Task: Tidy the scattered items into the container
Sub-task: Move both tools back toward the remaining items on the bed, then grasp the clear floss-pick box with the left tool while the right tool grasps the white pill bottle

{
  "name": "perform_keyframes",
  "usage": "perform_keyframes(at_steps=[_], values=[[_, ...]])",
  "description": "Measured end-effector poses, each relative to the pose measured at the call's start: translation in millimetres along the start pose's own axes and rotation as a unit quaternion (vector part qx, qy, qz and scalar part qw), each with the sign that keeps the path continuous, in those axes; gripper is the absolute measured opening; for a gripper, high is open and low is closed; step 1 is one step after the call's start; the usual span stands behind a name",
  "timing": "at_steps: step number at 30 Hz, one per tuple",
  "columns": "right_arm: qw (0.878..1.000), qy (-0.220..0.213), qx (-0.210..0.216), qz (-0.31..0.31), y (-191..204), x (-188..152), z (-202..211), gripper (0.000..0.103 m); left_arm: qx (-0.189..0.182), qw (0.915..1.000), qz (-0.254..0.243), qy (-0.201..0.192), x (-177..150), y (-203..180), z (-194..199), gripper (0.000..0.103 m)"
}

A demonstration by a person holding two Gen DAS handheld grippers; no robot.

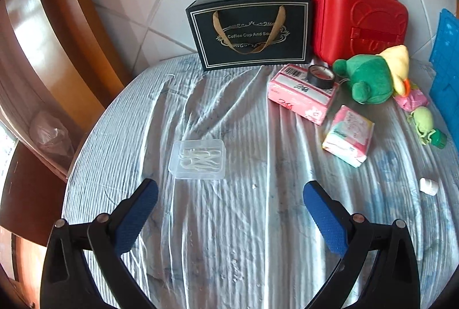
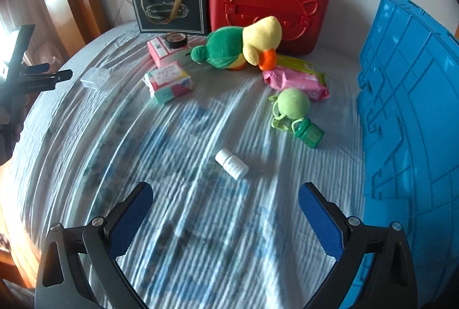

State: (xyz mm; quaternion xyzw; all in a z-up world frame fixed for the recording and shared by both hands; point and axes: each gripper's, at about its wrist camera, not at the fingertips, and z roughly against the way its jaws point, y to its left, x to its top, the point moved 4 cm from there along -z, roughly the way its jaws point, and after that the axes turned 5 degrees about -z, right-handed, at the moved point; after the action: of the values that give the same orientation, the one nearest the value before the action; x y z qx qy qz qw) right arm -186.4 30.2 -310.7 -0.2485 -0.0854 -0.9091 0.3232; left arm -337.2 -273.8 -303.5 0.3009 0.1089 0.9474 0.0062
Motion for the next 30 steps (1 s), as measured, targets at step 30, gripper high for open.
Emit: perform_keyframes(at_steps=[30], values=[[0.996,0.078,-0.04,-0.011,-2.7,2.9,-115.1,0.103,-0.048,0.9987,0.006,0.012,-20.1,55.5,-121.4,0.089]])
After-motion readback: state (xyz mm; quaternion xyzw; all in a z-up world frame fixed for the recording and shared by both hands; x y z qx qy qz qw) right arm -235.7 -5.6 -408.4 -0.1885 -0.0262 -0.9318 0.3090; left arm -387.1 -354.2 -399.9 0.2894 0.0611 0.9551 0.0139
